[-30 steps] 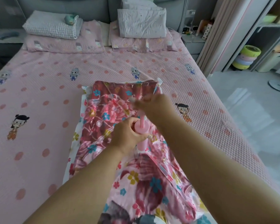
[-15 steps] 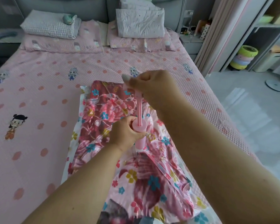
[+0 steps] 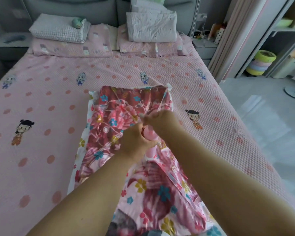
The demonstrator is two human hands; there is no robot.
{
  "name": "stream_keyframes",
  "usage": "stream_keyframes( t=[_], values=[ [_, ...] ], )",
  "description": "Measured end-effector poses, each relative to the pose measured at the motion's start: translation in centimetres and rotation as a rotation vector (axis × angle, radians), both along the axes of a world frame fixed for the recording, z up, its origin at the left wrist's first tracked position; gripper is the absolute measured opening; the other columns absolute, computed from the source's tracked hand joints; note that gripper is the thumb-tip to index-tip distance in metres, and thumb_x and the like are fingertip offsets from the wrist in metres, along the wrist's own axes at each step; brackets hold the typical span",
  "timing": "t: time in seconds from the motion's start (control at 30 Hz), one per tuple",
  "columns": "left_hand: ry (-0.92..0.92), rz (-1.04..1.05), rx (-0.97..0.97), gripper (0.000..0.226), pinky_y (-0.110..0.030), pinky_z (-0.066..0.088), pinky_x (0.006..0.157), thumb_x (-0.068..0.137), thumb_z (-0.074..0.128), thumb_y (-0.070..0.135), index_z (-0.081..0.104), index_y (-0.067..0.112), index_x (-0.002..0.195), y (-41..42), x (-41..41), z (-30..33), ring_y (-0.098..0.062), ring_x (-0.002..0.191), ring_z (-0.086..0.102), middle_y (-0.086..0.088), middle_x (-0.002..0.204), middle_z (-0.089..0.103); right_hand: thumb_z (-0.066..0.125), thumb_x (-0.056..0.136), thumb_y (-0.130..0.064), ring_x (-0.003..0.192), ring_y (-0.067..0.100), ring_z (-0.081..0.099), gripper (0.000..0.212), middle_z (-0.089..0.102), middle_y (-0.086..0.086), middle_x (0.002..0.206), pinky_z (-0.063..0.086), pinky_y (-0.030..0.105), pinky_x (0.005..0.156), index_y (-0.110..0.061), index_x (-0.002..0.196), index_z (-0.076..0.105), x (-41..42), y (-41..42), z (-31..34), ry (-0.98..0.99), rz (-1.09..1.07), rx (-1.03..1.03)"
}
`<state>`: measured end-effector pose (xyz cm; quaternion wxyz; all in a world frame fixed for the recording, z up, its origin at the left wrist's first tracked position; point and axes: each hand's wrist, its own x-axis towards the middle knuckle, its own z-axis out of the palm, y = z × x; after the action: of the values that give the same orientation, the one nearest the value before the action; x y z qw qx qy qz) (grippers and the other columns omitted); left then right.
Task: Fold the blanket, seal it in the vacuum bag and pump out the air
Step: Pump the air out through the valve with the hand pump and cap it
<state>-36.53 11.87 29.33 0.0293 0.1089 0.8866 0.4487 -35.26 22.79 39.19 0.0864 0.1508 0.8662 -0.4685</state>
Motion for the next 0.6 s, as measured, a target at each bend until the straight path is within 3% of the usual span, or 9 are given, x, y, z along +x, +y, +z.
stream_keyframes(
  t=[0.07, 0.13, 0.23, 0.3, 0.37, 0.43, 0.47, 0.53, 0.6],
  values=[
    [-0.009, 0.0, -0.009, 0.04, -0.022, 0.054, 0.066, 0.058, 0.086, 0.037, 0.062, 0.028, 0.09, -0.2, 0.1, -0.2, -0.005, 0.072, 0.065, 0.015, 0.075, 0.065, 0.068, 0.084, -0.038, 0.058, 0.015, 0.045, 0.036, 0.054, 0.005, 0.066, 0.041, 0.024, 0.057, -0.003, 0.075, 0.065, 0.2, -0.2, -0.8, -0.073, -0.006, 0.017],
    [-0.032, 0.002, 0.035, 0.04, -0.023, 0.054, 0.068, 0.057, 0.089, 0.035, 0.06, 0.032, 0.085, -0.4, 0.1, -0.5, -0.006, 0.075, 0.065, 0.016, 0.079, 0.067, 0.072, 0.078, -0.042, 0.047, 0.01, 0.042, 0.041, 0.054, 0.002, 0.059, 0.039, 0.016, 0.045, -0.001, 0.081, 0.07, -0.5, -0.1, 1.0, 0.128, -0.049, -0.094],
    [-0.032, 0.007, 0.045, 0.04, -0.028, 0.056, 0.07, 0.057, 0.091, 0.035, 0.058, 0.035, 0.08, -0.4, -0.1, -0.3, -0.008, 0.078, 0.066, 0.016, 0.083, 0.069, 0.074, 0.07, -0.053, 0.035, 0.007, 0.031, 0.04, 0.048, -0.002, 0.045, 0.028, 0.013, 0.034, -0.013, 0.067, 0.073, -1.1, 0.4, 3.8, 0.427, 0.007, -0.244],
    [-0.009, 0.009, 0.018, 0.038, -0.029, 0.056, 0.069, 0.058, 0.089, 0.036, 0.059, 0.033, 0.08, 0.0, 0.0, -0.1, -0.007, 0.077, 0.065, 0.015, 0.081, 0.069, 0.074, 0.076, -0.046, 0.04, 0.008, 0.032, 0.045, 0.05, 0.004, 0.051, 0.028, 0.017, 0.041, -0.001, 0.073, 0.071, -0.4, 0.6, 2.2, 0.348, 0.015, -0.185],
    [0.013, 0.008, -0.025, 0.036, -0.02, 0.052, 0.063, 0.059, 0.085, 0.04, 0.057, 0.031, 0.078, 0.2, 0.1, -0.2, -0.003, 0.072, 0.064, 0.016, 0.073, 0.065, 0.07, 0.083, -0.039, 0.055, 0.015, 0.042, 0.048, 0.059, 0.015, 0.07, 0.034, 0.024, 0.052, 0.008, 0.089, 0.068, 0.4, 0.5, -0.2, 0.092, 0.004, -0.049],
    [0.02, 0.018, -0.019, 0.037, -0.011, 0.044, 0.059, 0.059, 0.085, 0.041, 0.054, 0.032, 0.078, -0.1, 0.2, -0.1, 0.005, 0.068, 0.059, 0.021, 0.068, 0.061, 0.064, 0.087, -0.039, 0.064, 0.016, 0.051, 0.04, 0.07, 0.015, 0.088, 0.04, 0.024, 0.059, 0.0, 0.098, 0.069, 0.3, 0.1, -0.9, -0.061, 0.077, 0.116],
    [0.013, 0.016, 0.007, 0.039, -0.011, 0.043, 0.059, 0.059, 0.087, 0.039, 0.055, 0.034, 0.081, -0.3, 0.1, -0.1, 0.006, 0.068, 0.058, 0.021, 0.071, 0.061, 0.062, 0.088, -0.038, 0.064, 0.013, 0.055, 0.032, 0.072, 0.005, 0.088, 0.041, 0.022, 0.058, -0.009, 0.1, 0.071, -0.1, -0.3, -0.1, -0.005, 0.121, 0.175],
    [-0.014, 0.004, 0.052, 0.04, -0.014, 0.046, 0.061, 0.057, 0.09, 0.035, 0.056, 0.034, 0.079, -0.6, -0.2, -0.2, 0.001, 0.07, 0.059, 0.018, 0.077, 0.064, 0.069, 0.083, -0.036, 0.049, -0.002, 0.053, 0.011, 0.066, -0.015, 0.061, 0.04, 0.015, 0.051, -0.026, 0.082, 0.074, -1.0, -0.3, 2.6, 0.249, 0.155, 0.015],
    [-0.022, 0.004, 0.062, 0.04, -0.02, 0.049, 0.062, 0.057, 0.091, 0.034, 0.055, 0.035, 0.075, -0.4, -0.2, 0.0, -0.003, 0.07, 0.059, 0.017, 0.078, 0.065, 0.078, 0.071, -0.041, 0.033, -0.001, 0.042, 0.022, 0.054, -0.016, 0.042, 0.035, 0.012, 0.038, -0.024, 0.058, 0.071, -1.3, 0.1, 4.3, 0.417, 0.045, -0.25]
  ],
)
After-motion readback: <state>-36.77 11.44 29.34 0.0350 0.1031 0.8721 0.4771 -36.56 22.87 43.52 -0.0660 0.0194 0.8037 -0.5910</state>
